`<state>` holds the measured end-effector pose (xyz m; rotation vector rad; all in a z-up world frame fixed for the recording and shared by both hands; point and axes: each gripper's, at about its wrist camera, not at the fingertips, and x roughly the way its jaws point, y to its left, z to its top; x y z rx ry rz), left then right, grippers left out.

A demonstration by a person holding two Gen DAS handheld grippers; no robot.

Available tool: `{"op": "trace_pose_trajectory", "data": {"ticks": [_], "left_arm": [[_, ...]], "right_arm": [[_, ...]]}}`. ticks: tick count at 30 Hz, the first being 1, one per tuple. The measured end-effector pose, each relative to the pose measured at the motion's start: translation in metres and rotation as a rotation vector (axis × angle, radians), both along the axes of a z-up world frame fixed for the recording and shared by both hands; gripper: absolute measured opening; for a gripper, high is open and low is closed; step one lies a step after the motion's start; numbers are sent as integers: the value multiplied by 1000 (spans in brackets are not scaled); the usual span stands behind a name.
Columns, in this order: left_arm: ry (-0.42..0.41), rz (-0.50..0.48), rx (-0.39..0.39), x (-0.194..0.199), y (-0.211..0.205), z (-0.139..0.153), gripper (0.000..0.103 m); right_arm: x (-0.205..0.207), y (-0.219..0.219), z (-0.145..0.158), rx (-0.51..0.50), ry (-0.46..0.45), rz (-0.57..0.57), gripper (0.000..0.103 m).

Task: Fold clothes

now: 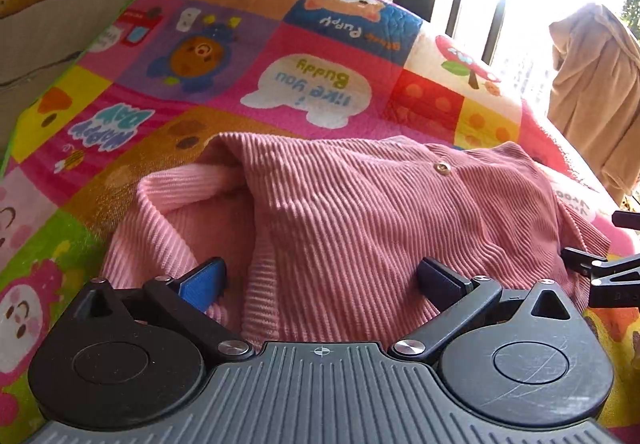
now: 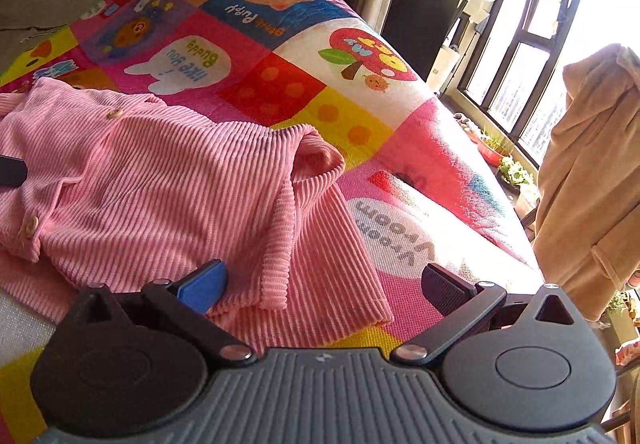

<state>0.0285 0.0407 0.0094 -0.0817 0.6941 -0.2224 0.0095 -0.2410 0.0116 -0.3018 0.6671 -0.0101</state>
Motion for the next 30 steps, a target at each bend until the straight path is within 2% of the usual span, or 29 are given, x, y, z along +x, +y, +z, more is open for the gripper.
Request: {"op": "trace_pose_trajectory", "data": {"ticks": [4, 11, 21, 27, 30], "left_arm": [[5, 3, 0, -1, 2, -2, 103], [3, 4, -2, -1, 2, -1, 103], [1, 5, -16, -1, 1, 0, 103], [-2, 6, -42, -2, 5, 0, 103], [4, -8, -55, -2, 8, 0, 103]], "right_arm": [[-2, 0, 0, 4, -5, -7, 103], [-6, 8, -1, -48, -38, -4, 103], [-4, 1, -1, -3, -32, -10, 103], [-7, 9, -2, -55, -55, -6, 103], [-14, 17, 12, -86, -88, 28, 103]]}}
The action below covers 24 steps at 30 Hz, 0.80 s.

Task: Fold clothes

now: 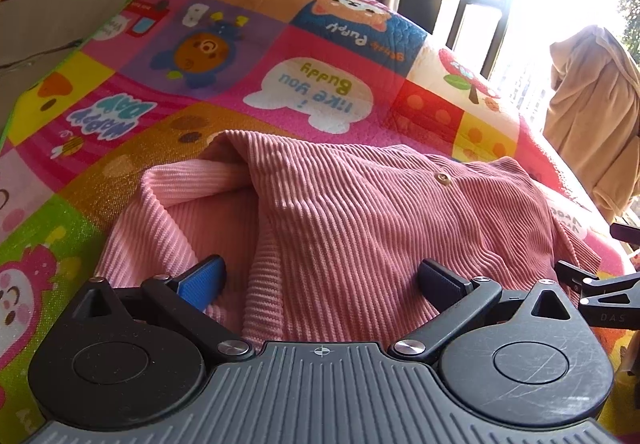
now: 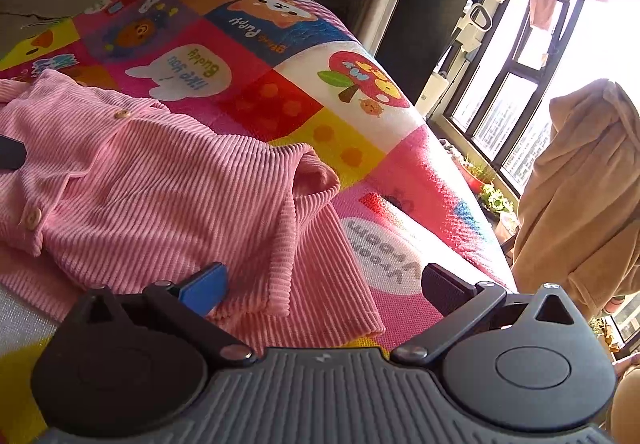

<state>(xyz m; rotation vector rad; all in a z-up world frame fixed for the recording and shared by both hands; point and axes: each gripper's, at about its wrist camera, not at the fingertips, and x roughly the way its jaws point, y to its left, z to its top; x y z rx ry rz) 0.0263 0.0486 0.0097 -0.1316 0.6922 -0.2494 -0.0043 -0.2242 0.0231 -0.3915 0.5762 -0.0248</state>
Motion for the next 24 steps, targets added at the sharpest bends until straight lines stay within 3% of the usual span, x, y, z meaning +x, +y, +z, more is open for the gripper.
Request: {"op": "trace_pose_trajectory", "data": {"ticks": [5, 11, 13, 16, 18, 21, 24], "left_arm": [[36, -50, -103, -20, 20, 6, 103], [125, -78, -211, -51, 60, 8, 103], [136, -33, -203, -56, 71, 10, 103], [74, 72, -227, -60, 91, 20, 103], [35, 131, -264, -56, 103, 26, 103], [12, 176, -248, -42, 105, 32, 103], [5, 66, -295, -33, 90, 37, 103]], "right_arm": [[-17, 14, 45, 157, -59, 161, 103], [11, 37, 36, 365, 104, 286, 103], [19, 44, 19, 355, 172, 258, 103], [28, 56, -7, 334, 262, 222, 103], [15, 61, -14, 278, 229, 244, 103], [6, 55, -10, 286, 236, 266, 103], [0, 37, -1, 320, 244, 260, 103]]}}
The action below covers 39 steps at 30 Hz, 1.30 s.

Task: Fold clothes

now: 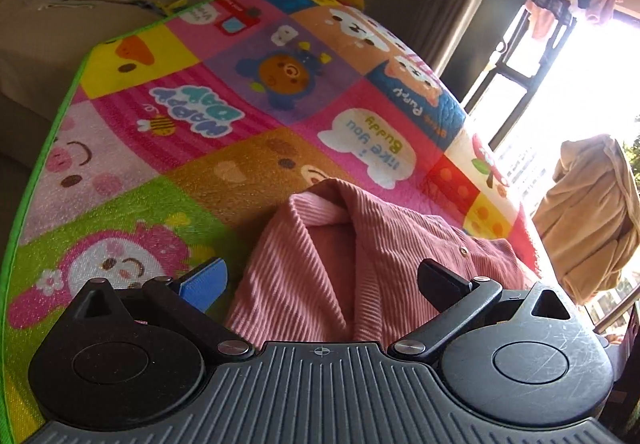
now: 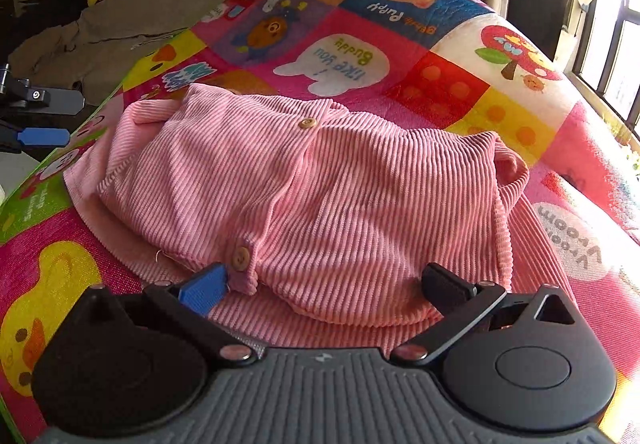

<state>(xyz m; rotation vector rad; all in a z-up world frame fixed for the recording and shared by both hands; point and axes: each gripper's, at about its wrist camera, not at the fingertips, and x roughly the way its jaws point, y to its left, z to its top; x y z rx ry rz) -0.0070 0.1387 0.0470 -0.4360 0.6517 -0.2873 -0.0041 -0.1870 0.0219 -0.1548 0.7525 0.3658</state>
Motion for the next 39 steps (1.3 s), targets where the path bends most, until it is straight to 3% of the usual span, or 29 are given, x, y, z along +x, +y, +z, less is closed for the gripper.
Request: {"op": "trace_pose_trajectory", "data": {"ticks": [3, 5, 8, 10, 16, 20, 23, 27, 28, 31, 34, 39], "left_arm": [[-43, -183, -64, 2, -27, 6, 103], [-56, -226, -17, 7, -48, 6, 103], [-14, -218, 71, 25, -68, -5, 103], [25, -217, 65, 39, -73, -13, 103], [62, -172, 29, 75, -73, -22, 103], [126, -177, -42, 95, -69, -30, 103], [132, -177, -99, 103, -67, -21, 103], [17, -194, -221, 101, -53, 10, 103], [-18, -188, -226, 98, -48, 20, 103], [-79, -159, -147, 86, -38, 34, 103], [-21, -115, -91, 81, -30, 21, 103], [99, -142, -157, 88, -33, -15, 103]], "right_arm": [[-7, -27, 13, 18, -46, -68, 103], [-8, -49, 20, 52, -61, -124, 103], [-3, -72, 26, 72, -70, -187, 103], [4, -77, 28, 61, -81, -187, 103], [42, -60, 16, 79, -40, -67, 103], [58, -41, -4, 63, 18, -46, 103], [54, -30, -2, 62, 9, -13, 103], [44, -14, 10, 40, -41, 42, 103], [42, -10, 11, 31, -51, 52, 103], [35, -4, 13, 2, -71, 73, 103], [31, -8, 8, -7, -59, 68, 103], [30, -21, -2, 34, -7, 32, 103]]}}
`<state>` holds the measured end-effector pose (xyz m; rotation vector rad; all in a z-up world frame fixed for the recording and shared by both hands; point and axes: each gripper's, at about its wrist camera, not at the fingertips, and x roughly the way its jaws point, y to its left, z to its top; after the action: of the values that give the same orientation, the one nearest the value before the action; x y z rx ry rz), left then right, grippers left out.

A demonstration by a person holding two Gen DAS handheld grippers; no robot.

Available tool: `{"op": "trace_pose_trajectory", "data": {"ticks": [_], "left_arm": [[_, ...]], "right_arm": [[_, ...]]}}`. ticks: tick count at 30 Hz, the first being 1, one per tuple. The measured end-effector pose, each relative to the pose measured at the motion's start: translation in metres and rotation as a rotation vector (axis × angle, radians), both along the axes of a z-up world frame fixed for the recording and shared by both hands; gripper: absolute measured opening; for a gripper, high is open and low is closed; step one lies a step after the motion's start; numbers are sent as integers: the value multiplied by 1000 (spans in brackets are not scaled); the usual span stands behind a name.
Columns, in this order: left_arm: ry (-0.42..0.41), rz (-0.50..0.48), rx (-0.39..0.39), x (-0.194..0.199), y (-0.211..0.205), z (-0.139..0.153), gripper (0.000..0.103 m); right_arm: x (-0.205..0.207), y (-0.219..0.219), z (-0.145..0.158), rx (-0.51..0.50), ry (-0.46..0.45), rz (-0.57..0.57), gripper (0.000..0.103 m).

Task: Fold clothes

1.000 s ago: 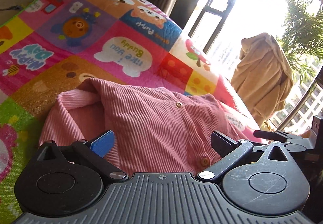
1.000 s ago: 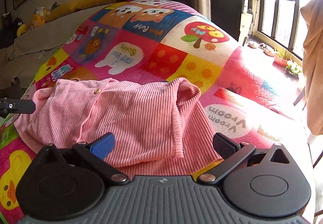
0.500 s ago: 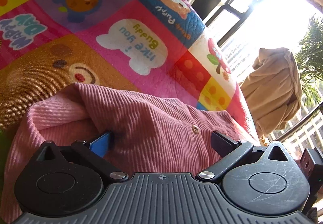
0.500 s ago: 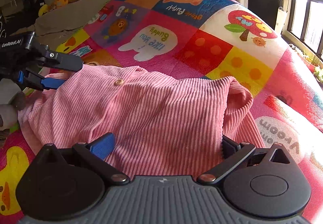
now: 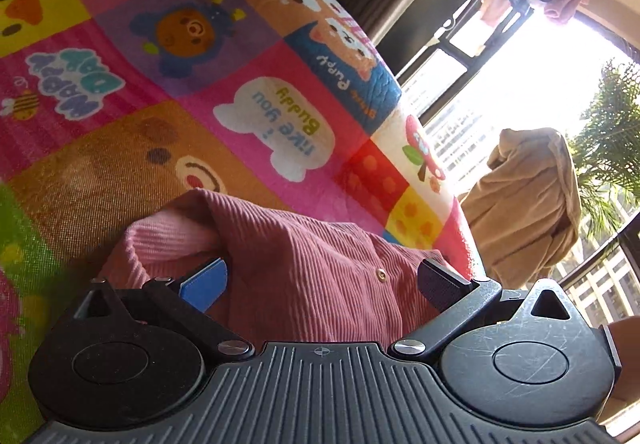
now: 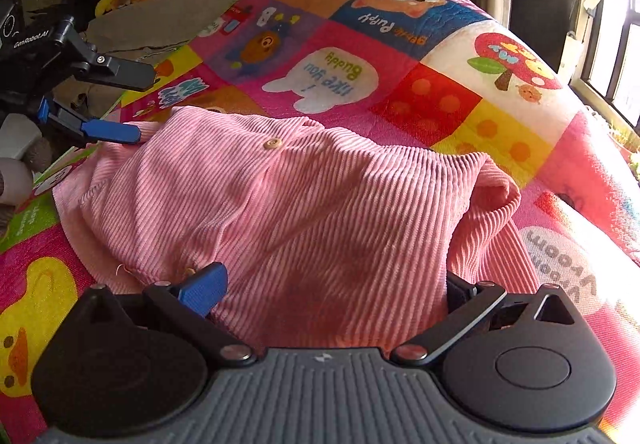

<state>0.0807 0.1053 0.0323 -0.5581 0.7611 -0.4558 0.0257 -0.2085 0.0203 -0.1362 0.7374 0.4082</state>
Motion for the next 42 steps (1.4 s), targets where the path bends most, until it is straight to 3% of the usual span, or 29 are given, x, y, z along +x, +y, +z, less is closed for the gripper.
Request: {"op": "trace_pose_trajectory", "data": {"ticks": [7, 10, 13, 15, 18, 21, 23, 25, 26, 30, 35, 42], "left_arm": [[16, 1, 49, 29, -28, -19, 103], [12, -13, -1, 31, -30, -13, 103], [-69, -37, -112, 19, -23, 11, 103], [-145, -53, -132, 6, -19, 31, 103], [-223, -88, -129, -11, -16, 55, 103], [-259, -86, -44, -27, -13, 61, 103], [-253, -57, 57, -35, -12, 56, 103], [-179, -21, 171, -35, -11, 39, 103], [-138, -20, 178, -33, -9, 29, 103], [-21, -15, 149, -24, -4, -1, 103], [0, -3, 114, -3, -8, -12, 103], [4, 11, 55, 39, -16, -21, 103]], "right_arm": [[6, -10, 3, 43, -8, -55, 103], [14, -14, 2, 86, 24, -70, 103], [14, -9, 5, 109, 24, -58, 103], [9, -2, 9, 109, 7, -25, 103], [1, 8, 13, 86, -25, 13, 103], [-5, 8, 13, 54, -33, 24, 103], [-8, 2, 10, 2, -31, -10, 103], [-9, -7, 4, -63, -33, -73, 103], [-9, -13, 1, -84, -30, -106, 103], [-13, -33, -2, -64, -9, -173, 103], [-24, -25, 6, -205, -118, -192, 103], [-21, -50, 33, 34, -151, -210, 103]]}}
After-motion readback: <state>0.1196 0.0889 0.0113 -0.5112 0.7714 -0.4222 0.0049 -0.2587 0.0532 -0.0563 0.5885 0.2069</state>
